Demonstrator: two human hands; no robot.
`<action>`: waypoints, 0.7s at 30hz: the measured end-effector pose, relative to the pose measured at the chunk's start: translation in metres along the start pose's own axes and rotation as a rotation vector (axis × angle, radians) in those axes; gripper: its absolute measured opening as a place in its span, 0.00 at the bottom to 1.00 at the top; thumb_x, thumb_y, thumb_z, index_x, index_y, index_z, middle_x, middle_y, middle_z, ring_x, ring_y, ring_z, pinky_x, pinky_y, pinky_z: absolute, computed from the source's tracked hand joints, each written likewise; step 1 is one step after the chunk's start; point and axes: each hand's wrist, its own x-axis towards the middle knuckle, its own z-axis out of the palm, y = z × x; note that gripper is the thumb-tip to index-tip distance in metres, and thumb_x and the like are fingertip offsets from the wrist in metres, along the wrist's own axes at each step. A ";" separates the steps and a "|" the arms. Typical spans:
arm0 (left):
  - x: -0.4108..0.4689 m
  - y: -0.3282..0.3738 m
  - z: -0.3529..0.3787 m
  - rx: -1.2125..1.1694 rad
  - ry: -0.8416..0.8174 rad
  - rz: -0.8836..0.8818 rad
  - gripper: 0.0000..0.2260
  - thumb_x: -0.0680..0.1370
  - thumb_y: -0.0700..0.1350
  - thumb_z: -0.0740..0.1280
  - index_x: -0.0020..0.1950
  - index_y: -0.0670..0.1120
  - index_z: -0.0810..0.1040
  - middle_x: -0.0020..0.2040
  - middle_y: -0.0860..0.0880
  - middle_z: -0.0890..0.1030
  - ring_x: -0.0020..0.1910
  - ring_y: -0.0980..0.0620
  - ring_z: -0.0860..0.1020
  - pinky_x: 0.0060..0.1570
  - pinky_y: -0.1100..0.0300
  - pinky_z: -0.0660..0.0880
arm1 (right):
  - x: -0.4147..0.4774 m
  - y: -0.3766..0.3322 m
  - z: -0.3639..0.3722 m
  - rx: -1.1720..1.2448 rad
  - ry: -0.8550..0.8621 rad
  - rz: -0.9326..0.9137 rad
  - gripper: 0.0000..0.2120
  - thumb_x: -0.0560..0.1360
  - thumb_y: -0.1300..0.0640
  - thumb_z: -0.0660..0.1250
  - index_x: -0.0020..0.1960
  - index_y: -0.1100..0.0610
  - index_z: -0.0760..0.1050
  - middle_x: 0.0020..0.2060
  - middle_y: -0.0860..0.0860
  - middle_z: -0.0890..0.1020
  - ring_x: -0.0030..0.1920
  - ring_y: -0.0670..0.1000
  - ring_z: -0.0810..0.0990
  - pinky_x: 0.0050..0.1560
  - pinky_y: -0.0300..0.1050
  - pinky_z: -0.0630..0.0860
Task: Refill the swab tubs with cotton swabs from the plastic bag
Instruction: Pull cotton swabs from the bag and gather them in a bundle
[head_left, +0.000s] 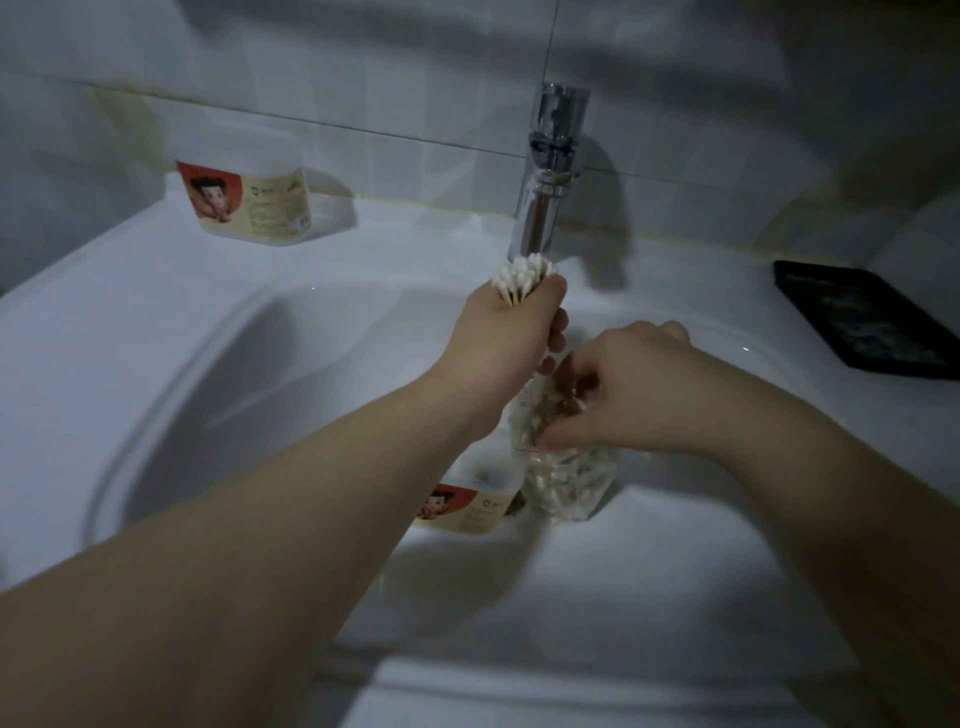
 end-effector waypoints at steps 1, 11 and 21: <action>0.000 0.000 0.000 0.010 0.000 0.002 0.09 0.82 0.46 0.66 0.42 0.47 0.74 0.33 0.50 0.78 0.33 0.51 0.75 0.34 0.56 0.72 | 0.001 -0.001 0.002 0.005 0.030 -0.009 0.25 0.62 0.26 0.69 0.38 0.48 0.78 0.35 0.44 0.80 0.40 0.44 0.75 0.58 0.54 0.66; 0.000 0.002 0.000 -0.012 0.034 0.015 0.09 0.81 0.45 0.66 0.41 0.48 0.74 0.32 0.52 0.77 0.33 0.50 0.75 0.34 0.56 0.71 | 0.009 -0.002 0.012 0.058 0.086 -0.076 0.16 0.76 0.44 0.70 0.32 0.47 0.74 0.31 0.46 0.78 0.39 0.47 0.74 0.52 0.49 0.62; -0.001 0.006 0.000 -0.114 0.070 0.031 0.07 0.83 0.45 0.64 0.45 0.46 0.74 0.32 0.51 0.77 0.31 0.54 0.76 0.38 0.53 0.79 | 0.005 0.019 -0.004 0.463 0.242 -0.101 0.03 0.75 0.47 0.73 0.42 0.42 0.84 0.34 0.42 0.84 0.36 0.40 0.80 0.35 0.31 0.69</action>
